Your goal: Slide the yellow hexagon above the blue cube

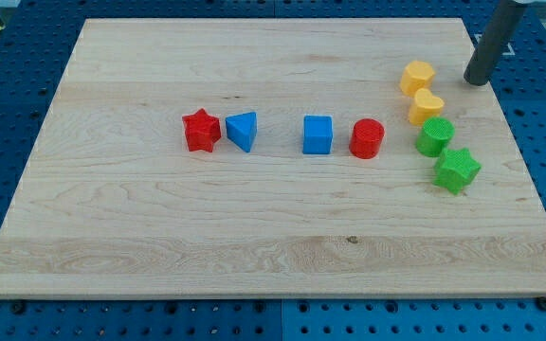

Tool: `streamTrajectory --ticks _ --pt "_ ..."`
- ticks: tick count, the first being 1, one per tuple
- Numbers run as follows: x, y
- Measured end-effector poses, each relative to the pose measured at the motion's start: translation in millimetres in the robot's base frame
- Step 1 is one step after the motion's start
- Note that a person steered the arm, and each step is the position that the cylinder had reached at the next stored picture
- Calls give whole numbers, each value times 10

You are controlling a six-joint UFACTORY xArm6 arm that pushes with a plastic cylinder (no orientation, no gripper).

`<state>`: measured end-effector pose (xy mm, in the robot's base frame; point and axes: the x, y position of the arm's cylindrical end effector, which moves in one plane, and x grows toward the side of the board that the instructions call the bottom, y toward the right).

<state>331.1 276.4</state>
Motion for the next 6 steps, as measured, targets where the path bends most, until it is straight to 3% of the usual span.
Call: streamTrajectory --ticks 6 --pt "32 -1343"
